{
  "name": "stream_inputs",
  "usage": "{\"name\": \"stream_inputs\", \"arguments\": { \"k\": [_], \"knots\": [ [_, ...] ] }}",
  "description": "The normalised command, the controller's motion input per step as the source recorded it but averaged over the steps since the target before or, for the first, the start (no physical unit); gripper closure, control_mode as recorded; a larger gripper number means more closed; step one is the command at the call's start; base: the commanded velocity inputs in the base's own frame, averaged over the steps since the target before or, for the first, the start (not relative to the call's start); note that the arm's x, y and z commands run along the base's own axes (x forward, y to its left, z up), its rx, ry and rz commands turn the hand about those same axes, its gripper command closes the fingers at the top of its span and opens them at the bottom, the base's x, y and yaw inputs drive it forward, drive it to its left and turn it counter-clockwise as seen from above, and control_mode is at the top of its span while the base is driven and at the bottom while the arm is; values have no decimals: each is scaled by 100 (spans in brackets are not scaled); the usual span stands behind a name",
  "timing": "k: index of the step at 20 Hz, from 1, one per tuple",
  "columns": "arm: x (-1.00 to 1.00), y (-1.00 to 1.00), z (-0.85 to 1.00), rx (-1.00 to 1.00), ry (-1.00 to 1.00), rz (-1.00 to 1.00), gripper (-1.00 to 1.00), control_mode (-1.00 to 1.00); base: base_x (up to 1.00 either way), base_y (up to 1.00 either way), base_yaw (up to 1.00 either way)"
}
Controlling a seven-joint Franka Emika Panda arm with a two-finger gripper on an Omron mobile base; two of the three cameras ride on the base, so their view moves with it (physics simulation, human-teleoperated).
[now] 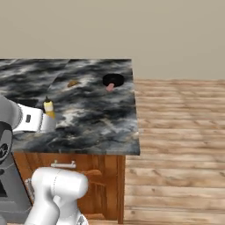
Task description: Move the shaker and mustard from the cabinet to the dining counter.
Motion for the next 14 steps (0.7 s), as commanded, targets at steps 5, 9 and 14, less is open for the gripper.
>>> {"name": "stream_inputs", "arguments": {
  "k": [5,9,14],
  "knots": [
    [0,0,0,0,0,0,-100,100,0,-100,-65],
    [0,0,0,0,0,0,-100,100,0,-100,-67],
    [0,0,0,0,0,0,-100,100,0,-100,-64]
  ]
}}
